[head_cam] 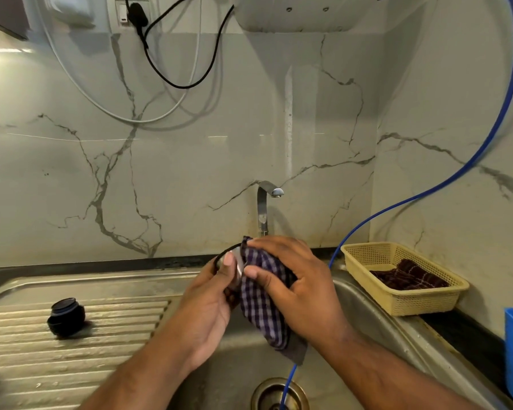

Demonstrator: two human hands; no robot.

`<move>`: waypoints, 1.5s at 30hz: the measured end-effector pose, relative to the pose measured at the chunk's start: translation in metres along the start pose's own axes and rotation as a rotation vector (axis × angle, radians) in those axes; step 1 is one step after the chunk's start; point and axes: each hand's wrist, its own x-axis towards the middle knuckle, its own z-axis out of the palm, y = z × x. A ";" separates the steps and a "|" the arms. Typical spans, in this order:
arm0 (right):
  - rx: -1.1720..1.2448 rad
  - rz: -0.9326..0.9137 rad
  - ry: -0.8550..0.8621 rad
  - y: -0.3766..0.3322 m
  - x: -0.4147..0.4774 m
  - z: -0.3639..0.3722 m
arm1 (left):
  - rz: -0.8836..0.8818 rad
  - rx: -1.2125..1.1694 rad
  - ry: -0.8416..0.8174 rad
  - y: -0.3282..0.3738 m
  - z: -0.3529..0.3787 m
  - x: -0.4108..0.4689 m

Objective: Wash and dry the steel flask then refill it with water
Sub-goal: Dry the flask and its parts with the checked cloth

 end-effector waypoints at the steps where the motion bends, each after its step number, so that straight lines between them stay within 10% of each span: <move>1: 0.022 0.070 0.014 0.002 0.000 -0.001 | -0.017 -0.006 -0.009 0.000 -0.001 0.000; 45: 0.019 0.127 -0.049 -0.010 -0.003 0.003 | -0.073 -0.063 0.050 0.014 0.002 -0.005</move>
